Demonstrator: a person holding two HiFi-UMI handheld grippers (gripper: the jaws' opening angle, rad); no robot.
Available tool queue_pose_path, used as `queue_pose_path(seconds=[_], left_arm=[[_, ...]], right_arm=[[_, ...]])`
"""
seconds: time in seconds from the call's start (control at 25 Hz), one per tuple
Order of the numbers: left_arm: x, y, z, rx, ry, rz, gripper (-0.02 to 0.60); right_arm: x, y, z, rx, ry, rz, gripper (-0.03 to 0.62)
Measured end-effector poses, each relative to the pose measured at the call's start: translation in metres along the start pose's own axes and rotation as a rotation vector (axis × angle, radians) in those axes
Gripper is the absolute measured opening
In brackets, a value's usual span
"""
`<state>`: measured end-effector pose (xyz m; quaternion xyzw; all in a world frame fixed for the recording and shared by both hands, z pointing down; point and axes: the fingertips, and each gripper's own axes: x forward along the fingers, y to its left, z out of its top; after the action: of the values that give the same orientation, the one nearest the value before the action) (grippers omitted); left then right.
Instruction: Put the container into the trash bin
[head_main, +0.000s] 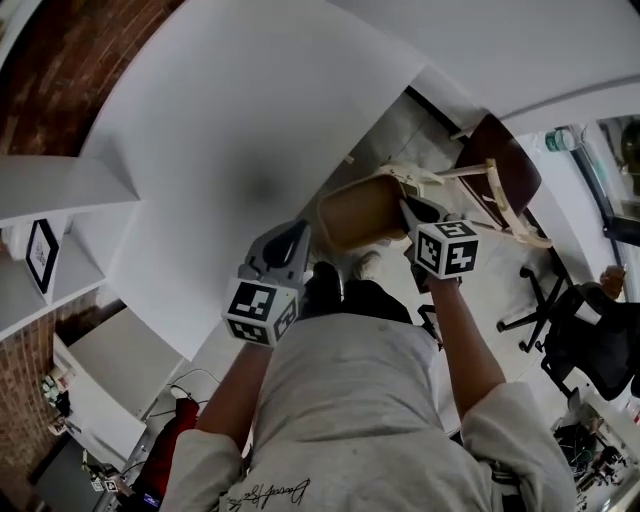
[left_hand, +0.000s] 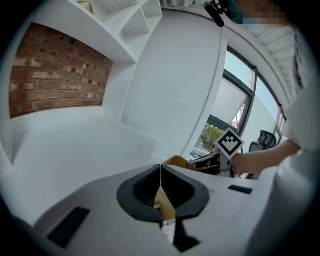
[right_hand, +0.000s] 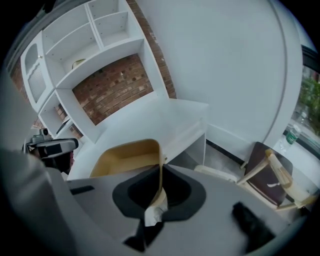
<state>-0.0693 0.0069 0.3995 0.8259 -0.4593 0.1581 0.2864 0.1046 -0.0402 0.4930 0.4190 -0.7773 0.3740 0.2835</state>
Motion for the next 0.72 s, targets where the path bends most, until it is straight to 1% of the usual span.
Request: queue_pose_path(seconds=[0.24, 0.72], left_arm=[[0.02, -0.047, 0.001, 0.037, 0.016, -0.052, 0.017], [0.038, -0.104, -0.012, 0.097, 0.062, -0.118, 0.017]], right_arm=[[-0.038, -0.039, -0.022, 0.047, -0.012, -0.038, 0.037], [-0.08, -0.081, -0.063, 0.134, -0.038, -0.08, 0.037]])
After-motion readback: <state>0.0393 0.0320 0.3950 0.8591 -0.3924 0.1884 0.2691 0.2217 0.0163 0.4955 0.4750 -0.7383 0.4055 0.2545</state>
